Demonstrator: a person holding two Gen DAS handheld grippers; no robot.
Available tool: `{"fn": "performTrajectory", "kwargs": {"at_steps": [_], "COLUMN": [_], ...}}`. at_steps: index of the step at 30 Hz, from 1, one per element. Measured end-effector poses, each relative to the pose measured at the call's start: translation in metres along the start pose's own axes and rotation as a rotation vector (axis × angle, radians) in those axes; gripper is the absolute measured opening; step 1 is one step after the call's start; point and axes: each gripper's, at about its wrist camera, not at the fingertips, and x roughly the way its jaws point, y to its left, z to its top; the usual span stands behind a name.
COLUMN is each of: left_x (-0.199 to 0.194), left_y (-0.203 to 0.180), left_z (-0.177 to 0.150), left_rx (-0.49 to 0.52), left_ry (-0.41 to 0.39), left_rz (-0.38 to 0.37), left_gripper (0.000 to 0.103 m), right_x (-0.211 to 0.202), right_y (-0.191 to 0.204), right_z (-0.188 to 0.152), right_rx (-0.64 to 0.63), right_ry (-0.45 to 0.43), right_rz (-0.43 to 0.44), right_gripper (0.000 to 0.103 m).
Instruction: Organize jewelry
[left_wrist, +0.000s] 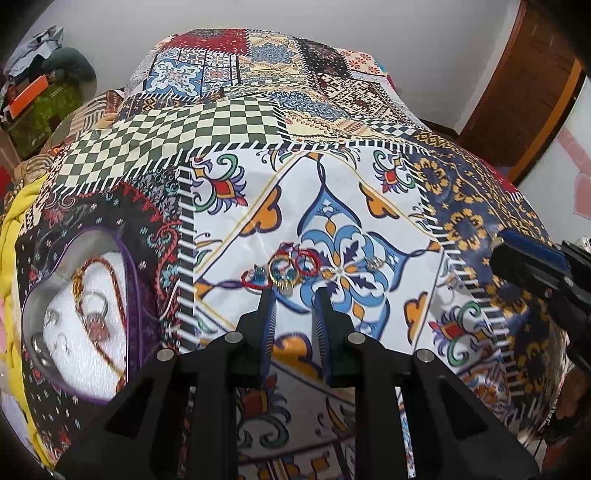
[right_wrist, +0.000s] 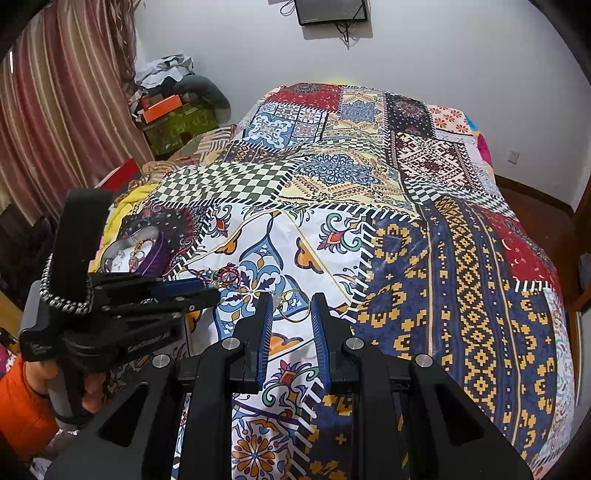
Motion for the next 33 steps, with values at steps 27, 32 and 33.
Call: {"fn": "performTrajectory", "kwargs": {"at_steps": [27, 32, 33], "left_x": [-0.071, -0.099, -0.104], "left_y": [0.015, 0.028, 0.031], "left_z": [-0.004, -0.004, -0.004], "left_rx": [-0.013, -0.039, -0.044], "left_ry": [-0.161, -0.214, -0.225], "left_rz": [0.024, 0.032, 0.037], "left_gripper": [0.005, 0.005, 0.005], "right_x": [-0.010, -0.016, -0.017], "right_y": [0.021, 0.038, 0.041], "right_z": [0.014, 0.024, 0.026], "right_rx": [-0.019, -0.032, -0.032], "right_ry": [-0.035, -0.068, -0.073], "right_rz": [0.016, 0.032, 0.036], "right_gripper": [0.019, 0.019, 0.019]}}
